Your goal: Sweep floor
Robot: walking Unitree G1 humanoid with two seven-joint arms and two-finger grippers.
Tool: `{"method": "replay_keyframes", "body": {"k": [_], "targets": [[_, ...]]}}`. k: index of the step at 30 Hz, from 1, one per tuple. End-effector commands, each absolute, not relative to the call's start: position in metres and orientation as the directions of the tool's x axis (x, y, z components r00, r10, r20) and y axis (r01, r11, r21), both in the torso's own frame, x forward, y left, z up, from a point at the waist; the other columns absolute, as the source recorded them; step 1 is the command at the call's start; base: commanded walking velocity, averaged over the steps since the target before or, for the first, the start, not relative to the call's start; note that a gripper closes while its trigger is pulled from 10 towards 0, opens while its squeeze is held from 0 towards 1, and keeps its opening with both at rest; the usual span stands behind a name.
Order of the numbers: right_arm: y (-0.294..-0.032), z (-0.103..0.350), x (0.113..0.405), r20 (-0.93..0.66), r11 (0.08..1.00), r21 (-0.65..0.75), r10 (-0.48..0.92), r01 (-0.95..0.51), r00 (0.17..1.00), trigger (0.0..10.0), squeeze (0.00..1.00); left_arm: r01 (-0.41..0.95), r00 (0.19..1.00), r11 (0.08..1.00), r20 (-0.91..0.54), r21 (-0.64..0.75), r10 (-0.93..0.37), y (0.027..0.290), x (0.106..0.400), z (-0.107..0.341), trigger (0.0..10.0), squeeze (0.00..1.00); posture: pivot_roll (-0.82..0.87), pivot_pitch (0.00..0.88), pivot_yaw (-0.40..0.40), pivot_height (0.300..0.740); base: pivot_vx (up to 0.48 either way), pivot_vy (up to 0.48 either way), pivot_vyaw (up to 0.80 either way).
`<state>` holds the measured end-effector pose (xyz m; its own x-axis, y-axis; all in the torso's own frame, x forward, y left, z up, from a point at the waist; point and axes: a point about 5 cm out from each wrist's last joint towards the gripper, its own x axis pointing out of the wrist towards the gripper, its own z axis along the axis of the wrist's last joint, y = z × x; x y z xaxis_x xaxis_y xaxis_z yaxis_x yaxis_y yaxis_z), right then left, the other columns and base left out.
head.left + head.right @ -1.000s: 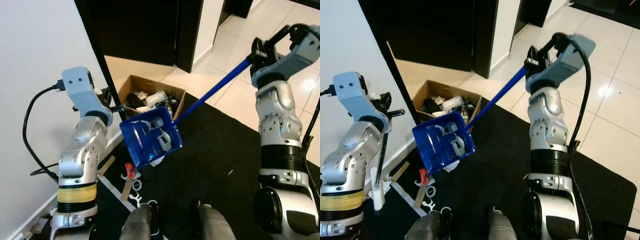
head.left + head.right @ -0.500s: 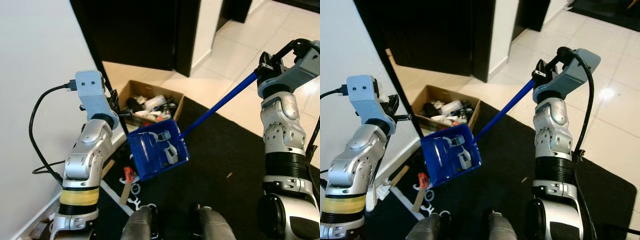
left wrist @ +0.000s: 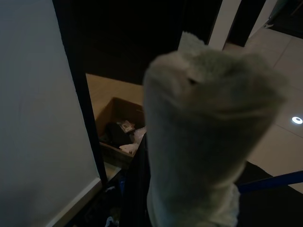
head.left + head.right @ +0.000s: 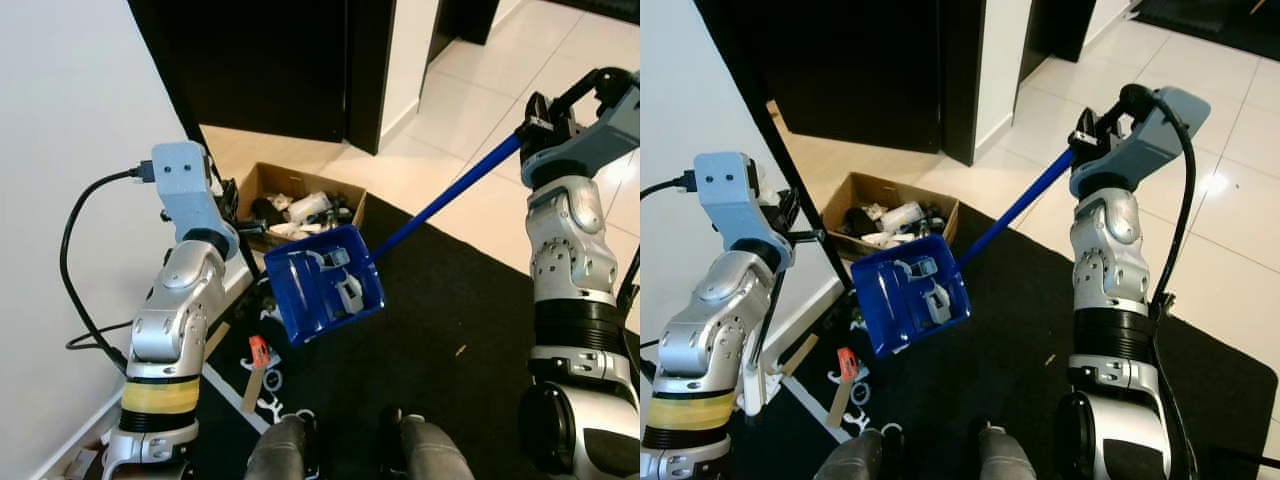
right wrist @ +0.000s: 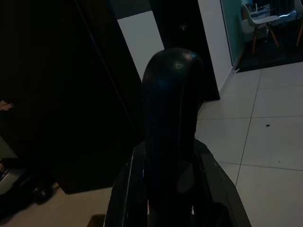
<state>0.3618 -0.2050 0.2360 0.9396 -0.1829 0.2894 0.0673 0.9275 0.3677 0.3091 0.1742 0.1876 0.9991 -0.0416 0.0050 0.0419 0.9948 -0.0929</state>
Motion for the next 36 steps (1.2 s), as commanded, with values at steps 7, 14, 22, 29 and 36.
{"method": "replay_keyframes", "body": {"k": [7, 14, 22, 29, 36], "targets": [[-0.2063, 0.2458, 0.3610, 0.336, 0.921, 0.387, -0.191, 0.049, 0.922, 10.0, 0.00, 0.052, 0.998, 0.997, 0.050, -0.057, -0.049, 0.1732, 0.3070, 0.1920, 10.0, 0.00, 0.03, 0.088, 0.021, 0.740, 0.460, 0.000, 0.00], [-0.2058, 0.2455, 0.3619, 0.334, 0.922, 0.385, -0.185, 0.045, 0.924, 10.0, 0.00, 0.060, 0.997, 0.997, 0.053, -0.056, -0.057, 0.1721, 0.3066, 0.1919, 10.0, 0.00, 0.03, 0.088, 0.019, 0.740, 0.480, 0.000, 0.00], [-0.2061, 0.2456, 0.3623, 0.333, 0.922, 0.384, -0.184, 0.045, 0.925, 10.0, 0.00, 0.062, 0.997, 0.997, 0.054, -0.054, -0.060, 0.1715, 0.3063, 0.1918, 10.0, 0.00, 0.03, 0.091, 0.019, 0.740, 0.480, 0.000, 0.00], [-0.2063, 0.2454, 0.3625, 0.332, 0.922, 0.384, -0.184, 0.046, 0.925, 10.0, 0.00, 0.065, 0.997, 0.996, 0.053, -0.054, -0.062, 0.1712, 0.3063, 0.1918, 10.0, 0.00, 0.03, 0.094, 0.020, 0.740, 0.480, 0.000, 0.00], [-0.2063, 0.2452, 0.3628, 0.332, 0.922, 0.385, -0.184, 0.046, 0.925, 10.0, 0.00, 0.064, 0.997, 0.996, 0.054, -0.054, -0.062, 0.1712, 0.3064, 0.1915, 10.0, 0.00, 0.03, 0.096, 0.019, 0.740, 0.480, 0.000, 0.00]]}}
